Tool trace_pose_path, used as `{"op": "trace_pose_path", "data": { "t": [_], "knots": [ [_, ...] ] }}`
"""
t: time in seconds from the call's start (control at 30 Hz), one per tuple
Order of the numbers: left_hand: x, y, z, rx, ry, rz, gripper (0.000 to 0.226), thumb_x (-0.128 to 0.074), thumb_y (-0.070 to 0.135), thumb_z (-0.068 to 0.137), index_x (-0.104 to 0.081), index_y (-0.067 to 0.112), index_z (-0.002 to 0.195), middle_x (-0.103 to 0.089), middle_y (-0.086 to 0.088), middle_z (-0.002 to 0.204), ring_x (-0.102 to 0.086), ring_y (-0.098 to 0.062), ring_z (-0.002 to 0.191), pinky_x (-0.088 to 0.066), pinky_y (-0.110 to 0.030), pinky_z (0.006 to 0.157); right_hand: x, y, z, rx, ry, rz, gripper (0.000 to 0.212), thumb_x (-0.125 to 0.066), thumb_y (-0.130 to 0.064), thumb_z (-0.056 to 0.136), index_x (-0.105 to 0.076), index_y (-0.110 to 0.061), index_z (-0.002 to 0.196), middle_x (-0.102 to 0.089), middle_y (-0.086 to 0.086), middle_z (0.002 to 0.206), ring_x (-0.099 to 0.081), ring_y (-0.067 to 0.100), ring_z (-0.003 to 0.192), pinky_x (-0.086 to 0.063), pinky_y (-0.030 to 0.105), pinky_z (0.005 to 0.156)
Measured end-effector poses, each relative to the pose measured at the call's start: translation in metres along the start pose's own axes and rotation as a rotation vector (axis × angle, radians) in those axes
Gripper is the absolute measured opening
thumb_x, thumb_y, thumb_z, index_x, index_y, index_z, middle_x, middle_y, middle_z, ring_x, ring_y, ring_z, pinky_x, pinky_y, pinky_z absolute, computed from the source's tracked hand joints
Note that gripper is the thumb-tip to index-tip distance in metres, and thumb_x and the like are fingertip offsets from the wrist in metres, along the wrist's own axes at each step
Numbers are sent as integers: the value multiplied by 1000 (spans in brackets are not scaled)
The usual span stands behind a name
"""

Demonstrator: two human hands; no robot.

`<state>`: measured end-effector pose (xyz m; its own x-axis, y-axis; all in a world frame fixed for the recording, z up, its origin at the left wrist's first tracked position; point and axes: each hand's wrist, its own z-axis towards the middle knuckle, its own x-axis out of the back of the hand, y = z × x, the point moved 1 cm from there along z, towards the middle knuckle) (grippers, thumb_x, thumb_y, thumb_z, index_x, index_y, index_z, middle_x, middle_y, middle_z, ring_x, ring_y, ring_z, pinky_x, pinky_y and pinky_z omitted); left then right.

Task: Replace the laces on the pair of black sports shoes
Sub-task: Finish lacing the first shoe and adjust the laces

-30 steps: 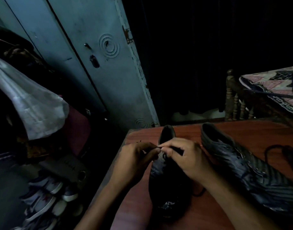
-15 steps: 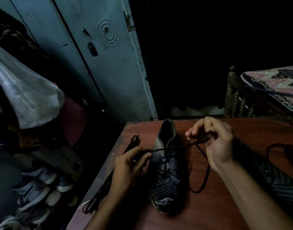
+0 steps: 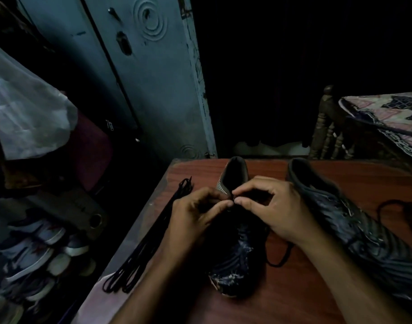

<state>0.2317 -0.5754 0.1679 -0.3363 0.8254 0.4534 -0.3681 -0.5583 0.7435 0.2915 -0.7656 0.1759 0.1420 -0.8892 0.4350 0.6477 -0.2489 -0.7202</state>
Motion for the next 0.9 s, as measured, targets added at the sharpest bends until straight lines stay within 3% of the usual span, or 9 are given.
{"op": "trace_pose_path", "data": {
  "t": [0.17, 0.33, 0.43, 0.5, 0.63, 0.7, 0.8, 0.9],
  "knots": [
    [-5, -5, 0, 70, 31, -127, 5, -79, 26, 86, -79, 29, 82, -78, 9, 80, -74, -8, 76, -59, -30, 67, -3, 2, -2, -118, -136, 91, 19, -78, -20, 87, -77, -35, 98, -75, -18, 96, -70, 2, 94, -57, 38, 87],
    [-8, -15, -5, 146, -36, -326, 19, -65, 9, 96, -79, 18, 106, -80, 3, 99, -74, -8, 93, -55, -21, 79, -9, 1, -3, -172, -138, 201, 30, -82, -8, 81, -74, -32, 97, -73, -6, 88, -70, 17, 80, -58, 43, 75],
    [-10, -18, -9, 176, -82, -391, 24, -66, 14, 94, -75, 17, 115, -79, -1, 103, -75, -14, 98, -56, -23, 81, -10, 4, -4, -111, -105, 78, 24, -84, -10, 79, -76, -26, 94, -70, -10, 89, -69, 9, 80, -56, 38, 72],
    [-13, -16, -11, 225, -59, -442, 23, -71, 21, 86, -73, 16, 108, -80, -4, 93, -76, -13, 88, -57, -23, 75, -12, 3, -5, -68, -105, 19, 21, -82, -9, 81, -78, -24, 95, -70, -11, 91, -67, 6, 85, -54, 31, 72],
    [-14, -19, -11, 123, 56, -292, 6, -77, 23, 84, -75, 18, 87, -78, -1, 83, -74, -14, 77, -59, -30, 69, -14, 7, -5, -59, -120, 13, 20, -74, -9, 88, -79, -24, 100, -66, -11, 94, -65, 8, 91, -53, 28, 76],
    [-13, -19, -12, 102, 40, -292, 3, -77, 17, 87, -78, 18, 89, -79, 3, 87, -75, -12, 81, -59, -29, 73, -13, 9, -4, -67, -114, 50, 17, -73, -12, 87, -79, -24, 98, -65, -10, 94, -66, 11, 90, -54, 31, 76],
    [-11, -16, -13, 68, 14, -219, 16, -72, 6, 92, -79, 19, 98, -78, 15, 94, -73, -1, 89, -53, -15, 77, -13, 8, -4, -107, -118, 87, 19, -81, -13, 83, -78, -25, 98, -69, -10, 95, -68, 11, 88, -57, 36, 74],
    [-11, -12, -12, 32, -3, -198, 20, -68, 3, 96, -77, 15, 108, -78, 13, 102, -73, -3, 97, -53, -15, 83, -12, 9, -4, -140, -67, 117, 18, -81, -13, 82, -79, -26, 95, -74, -13, 94, -70, 5, 91, -59, 37, 78]
  ]
}}
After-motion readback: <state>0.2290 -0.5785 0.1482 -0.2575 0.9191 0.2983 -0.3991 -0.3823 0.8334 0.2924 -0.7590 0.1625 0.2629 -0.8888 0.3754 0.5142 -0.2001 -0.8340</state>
